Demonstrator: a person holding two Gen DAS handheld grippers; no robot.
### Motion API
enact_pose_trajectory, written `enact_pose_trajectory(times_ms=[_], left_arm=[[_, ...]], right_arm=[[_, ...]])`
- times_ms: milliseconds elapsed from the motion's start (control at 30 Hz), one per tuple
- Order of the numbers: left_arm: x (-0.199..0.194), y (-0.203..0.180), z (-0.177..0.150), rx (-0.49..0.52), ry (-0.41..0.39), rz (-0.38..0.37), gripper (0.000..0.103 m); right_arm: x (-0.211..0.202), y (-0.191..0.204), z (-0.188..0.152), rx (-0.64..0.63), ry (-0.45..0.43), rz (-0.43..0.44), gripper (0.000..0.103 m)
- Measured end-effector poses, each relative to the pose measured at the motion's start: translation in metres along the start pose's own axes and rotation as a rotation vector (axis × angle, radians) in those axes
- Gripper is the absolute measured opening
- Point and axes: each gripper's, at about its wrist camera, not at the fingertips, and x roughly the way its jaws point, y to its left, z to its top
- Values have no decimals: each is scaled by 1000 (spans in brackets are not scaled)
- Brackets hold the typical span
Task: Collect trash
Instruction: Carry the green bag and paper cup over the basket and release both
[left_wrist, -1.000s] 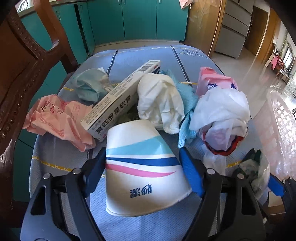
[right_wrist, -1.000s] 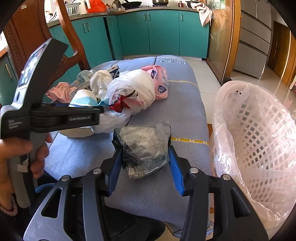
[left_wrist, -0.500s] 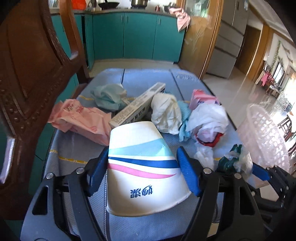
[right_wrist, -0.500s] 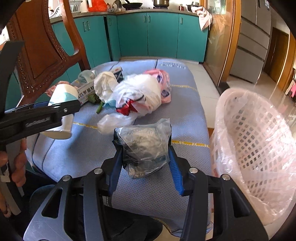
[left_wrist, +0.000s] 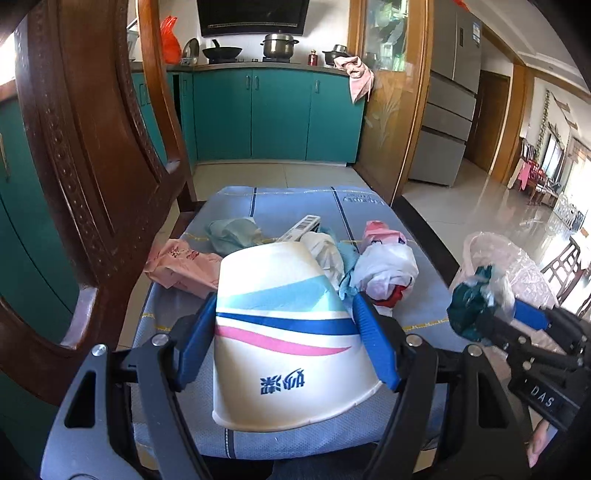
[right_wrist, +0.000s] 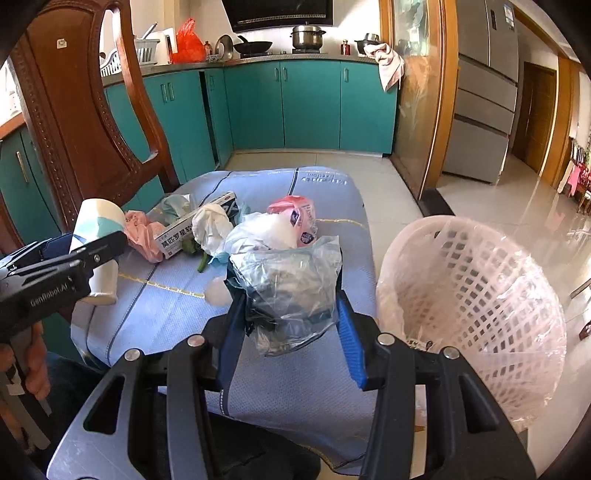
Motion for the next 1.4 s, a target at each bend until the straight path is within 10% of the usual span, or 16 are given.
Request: enact_pose_trajectory(times_ms=[933,1400], left_arm=[[-12,-26,-4,43,13,5,74],[0,-124,22,103,80,-316,74]], right_arm=[[-32,-30,6,90,-111,69,48],[-71,-163,-24,285,-189,-60,48]])
